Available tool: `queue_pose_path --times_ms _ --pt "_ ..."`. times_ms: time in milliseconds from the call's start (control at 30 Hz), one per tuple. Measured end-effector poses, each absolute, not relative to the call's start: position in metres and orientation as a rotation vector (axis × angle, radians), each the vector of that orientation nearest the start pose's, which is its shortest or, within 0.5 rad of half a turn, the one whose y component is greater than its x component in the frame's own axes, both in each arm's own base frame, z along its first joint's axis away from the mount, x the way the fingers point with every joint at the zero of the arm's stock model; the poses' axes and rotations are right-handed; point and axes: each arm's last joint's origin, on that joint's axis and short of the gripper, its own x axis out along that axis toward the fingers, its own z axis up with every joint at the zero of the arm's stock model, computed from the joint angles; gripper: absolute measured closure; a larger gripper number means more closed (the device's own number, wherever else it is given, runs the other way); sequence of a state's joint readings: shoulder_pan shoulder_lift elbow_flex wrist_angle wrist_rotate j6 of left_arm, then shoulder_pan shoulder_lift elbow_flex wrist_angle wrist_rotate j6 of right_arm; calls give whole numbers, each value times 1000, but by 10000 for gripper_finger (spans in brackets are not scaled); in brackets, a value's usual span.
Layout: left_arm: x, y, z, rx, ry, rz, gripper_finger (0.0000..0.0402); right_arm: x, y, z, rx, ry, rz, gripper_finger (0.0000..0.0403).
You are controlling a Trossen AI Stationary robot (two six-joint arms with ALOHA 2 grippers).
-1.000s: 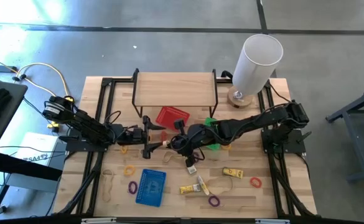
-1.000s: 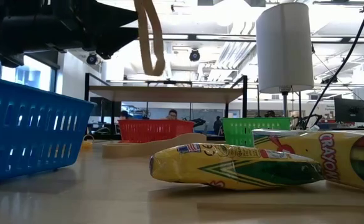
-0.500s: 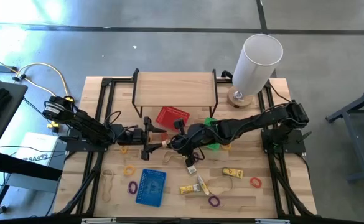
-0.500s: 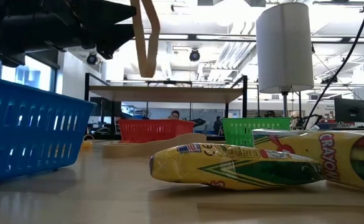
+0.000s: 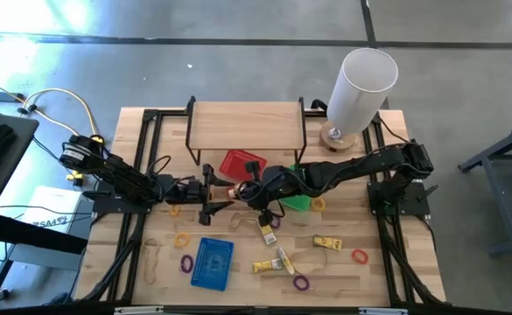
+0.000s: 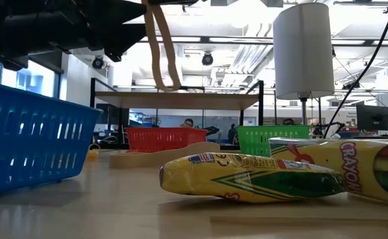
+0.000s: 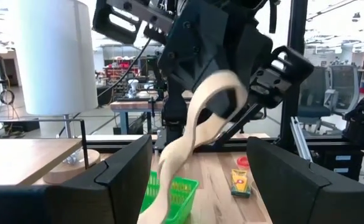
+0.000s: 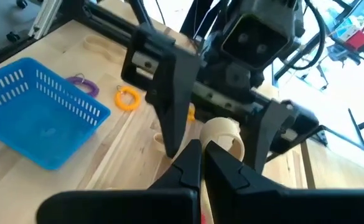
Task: Pick & Place Office Desk Supplies
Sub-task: Put the brown rubber band into the blue bin
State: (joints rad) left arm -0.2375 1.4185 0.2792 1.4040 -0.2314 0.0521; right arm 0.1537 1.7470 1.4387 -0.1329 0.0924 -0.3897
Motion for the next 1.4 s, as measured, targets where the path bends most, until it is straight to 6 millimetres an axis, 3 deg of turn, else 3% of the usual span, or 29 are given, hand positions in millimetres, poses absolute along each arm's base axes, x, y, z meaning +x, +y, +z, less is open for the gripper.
queue_pose_path --times_ms 233,367,833,1133,1400 --pt "227 -46 192 -7 -248 11 151 402 53 306 -418 405 169 399" --pt "227 -46 192 -7 -248 14 174 402 53 306 -418 409 171 399" --pt "227 -45 192 -11 -243 48 390 402 53 305 -419 415 172 399" --pt "227 -46 190 -3 -217 48 400 399 53 300 -366 485 130 381" --pt "227 -45 189 -1 -211 64 401 394 64 296 -419 548 2 275"
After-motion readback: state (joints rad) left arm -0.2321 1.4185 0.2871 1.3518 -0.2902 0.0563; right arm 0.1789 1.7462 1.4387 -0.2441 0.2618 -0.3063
